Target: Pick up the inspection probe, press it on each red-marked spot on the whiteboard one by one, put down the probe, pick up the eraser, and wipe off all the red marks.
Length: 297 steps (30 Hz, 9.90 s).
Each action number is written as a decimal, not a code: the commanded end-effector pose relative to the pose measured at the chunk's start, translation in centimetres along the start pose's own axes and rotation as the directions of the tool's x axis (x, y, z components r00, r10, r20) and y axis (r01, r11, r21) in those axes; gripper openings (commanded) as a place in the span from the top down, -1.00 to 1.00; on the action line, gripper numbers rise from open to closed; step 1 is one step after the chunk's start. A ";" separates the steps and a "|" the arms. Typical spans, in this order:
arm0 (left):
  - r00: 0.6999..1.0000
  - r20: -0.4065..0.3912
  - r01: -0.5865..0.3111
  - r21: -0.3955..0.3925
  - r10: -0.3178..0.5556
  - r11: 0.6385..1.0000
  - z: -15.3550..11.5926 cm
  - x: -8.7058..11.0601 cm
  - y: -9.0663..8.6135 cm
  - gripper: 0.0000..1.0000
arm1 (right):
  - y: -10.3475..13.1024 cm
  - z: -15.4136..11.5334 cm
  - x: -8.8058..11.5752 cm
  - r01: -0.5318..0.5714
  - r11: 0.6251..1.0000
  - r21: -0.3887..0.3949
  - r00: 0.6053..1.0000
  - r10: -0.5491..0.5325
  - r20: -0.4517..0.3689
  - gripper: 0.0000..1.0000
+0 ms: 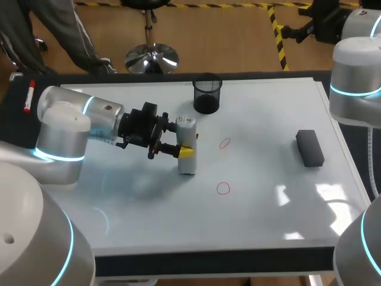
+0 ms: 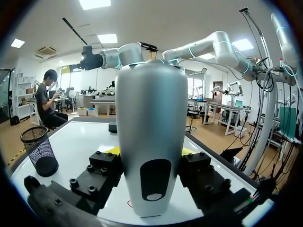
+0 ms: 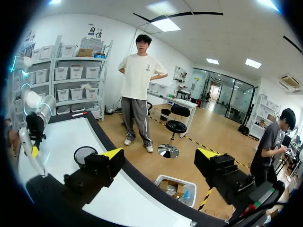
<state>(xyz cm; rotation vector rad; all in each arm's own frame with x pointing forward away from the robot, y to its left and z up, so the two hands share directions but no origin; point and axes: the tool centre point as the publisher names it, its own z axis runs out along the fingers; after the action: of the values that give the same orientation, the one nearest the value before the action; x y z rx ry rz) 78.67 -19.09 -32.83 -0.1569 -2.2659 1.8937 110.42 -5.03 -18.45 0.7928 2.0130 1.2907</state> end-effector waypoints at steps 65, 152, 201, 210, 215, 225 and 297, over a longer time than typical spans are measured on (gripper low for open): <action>1.000 0.000 0.001 0.003 -0.001 1.000 0.2 0.1 1.0 1.00 | 1.2 -11.9 1.9 -0.076 0.638 0.766 0.988 0.149 -0.027 -1.00; 1.000 0.000 0.001 0.003 -0.001 1.000 0.2 0.1 1.0 1.00 | -4.1 -22.6 10.3 -0.477 0.356 0.804 0.872 0.309 0.380 -1.00; 1.000 0.000 0.001 0.003 -0.001 1.000 0.2 0.1 1.0 1.00 | -6.1 -23.1 10.8 -0.510 0.323 0.797 0.845 0.361 0.395 -1.00; 1.000 0.000 0.001 0.003 -0.001 1.000 0.2 0.1 1.0 1.00 | -8.1 -23.2 12.2 -0.575 0.360 0.735 0.814 0.339 0.471 -1.00; 1.000 0.000 0.001 0.003 -0.001 1.000 0.2 0.1 1.0 1.00 | -9.3 -22.9 12.6 -0.609 0.350 0.711 0.791 0.335 0.513 -1.00; 1.000 0.000 0.001 0.003 -0.001 1.000 0.2 0.1 1.0 1.00 | -12.1 -21.3 12.3 -0.621 0.298 0.725 0.778 0.345 0.524 -1.00; 1.000 0.000 0.001 0.003 -0.001 1.000 0.2 0.1 1.0 1.00 | -26.7 -17.5 15.6 -0.609 0.175 0.774 0.765 0.386 0.515 -1.00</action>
<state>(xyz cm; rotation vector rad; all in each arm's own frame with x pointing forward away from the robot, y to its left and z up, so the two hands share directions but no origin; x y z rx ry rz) 78.68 -19.09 -32.85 -0.1570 -2.2654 1.8934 83.50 -11.97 -39.85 2.2087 2.2837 0.0467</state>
